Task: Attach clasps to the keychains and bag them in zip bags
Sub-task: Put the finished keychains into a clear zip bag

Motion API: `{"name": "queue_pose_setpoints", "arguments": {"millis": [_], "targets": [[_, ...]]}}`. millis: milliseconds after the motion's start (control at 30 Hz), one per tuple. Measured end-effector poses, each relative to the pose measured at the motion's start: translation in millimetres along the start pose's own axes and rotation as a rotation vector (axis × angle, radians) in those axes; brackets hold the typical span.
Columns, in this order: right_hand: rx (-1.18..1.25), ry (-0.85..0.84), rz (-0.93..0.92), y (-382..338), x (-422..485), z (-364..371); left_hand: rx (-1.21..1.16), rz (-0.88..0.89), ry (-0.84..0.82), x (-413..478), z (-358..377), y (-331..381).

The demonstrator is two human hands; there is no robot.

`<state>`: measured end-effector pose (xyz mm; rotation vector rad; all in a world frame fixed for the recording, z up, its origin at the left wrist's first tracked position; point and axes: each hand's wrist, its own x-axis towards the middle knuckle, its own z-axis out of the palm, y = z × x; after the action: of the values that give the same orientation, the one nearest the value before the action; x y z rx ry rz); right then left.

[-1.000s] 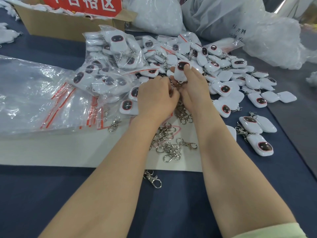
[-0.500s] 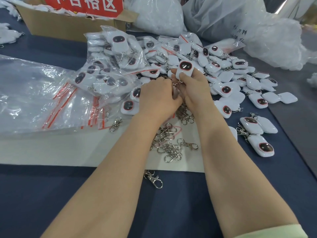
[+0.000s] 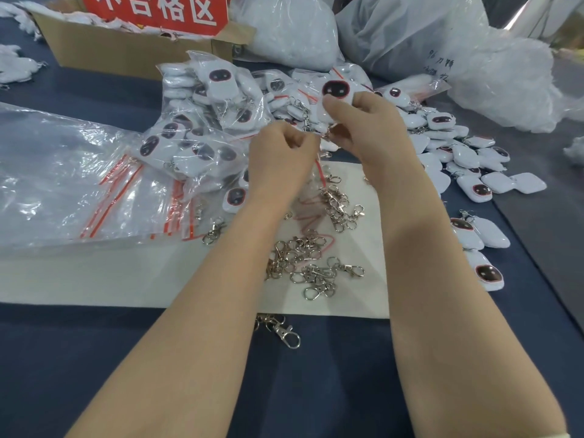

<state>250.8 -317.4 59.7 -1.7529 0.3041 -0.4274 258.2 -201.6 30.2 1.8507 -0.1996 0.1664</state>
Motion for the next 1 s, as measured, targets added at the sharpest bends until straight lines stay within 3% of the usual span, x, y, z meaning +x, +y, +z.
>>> {"name": "queue_pose_setpoints", "arguments": {"millis": [67,200,333,533,633,733,867,933,1000], "targets": [[-0.188,-0.016,-0.011,-4,-2,-3,-0.043,-0.023,0.03,0,-1,2],[-0.125,-0.148,0.12,-8,-7,-2,-0.16,-0.088,0.068,2,-2,2],[-0.342,-0.32,0.164,-10,-10,0,-0.188,-0.087,0.118,4,-1,3],[-0.133,-0.477,0.079,-3,-19,14,-0.04,0.116,0.141,-1,4,9],[-0.199,-0.554,0.084,-4,-22,13,0.023,0.212,0.152,-1,4,9],[-0.335,-0.404,0.034,-11,-16,4,0.079,0.231,0.141,0,5,5],[-0.67,0.102,0.004,-6,3,-19,0.281,0.166,-0.011,0,9,-9],[-0.876,0.189,0.154,5,9,-32,0.384,0.193,-0.061,-1,12,-15],[-0.903,0.149,0.334,17,9,-36,0.432,0.232,-0.063,-2,15,-19]]}}
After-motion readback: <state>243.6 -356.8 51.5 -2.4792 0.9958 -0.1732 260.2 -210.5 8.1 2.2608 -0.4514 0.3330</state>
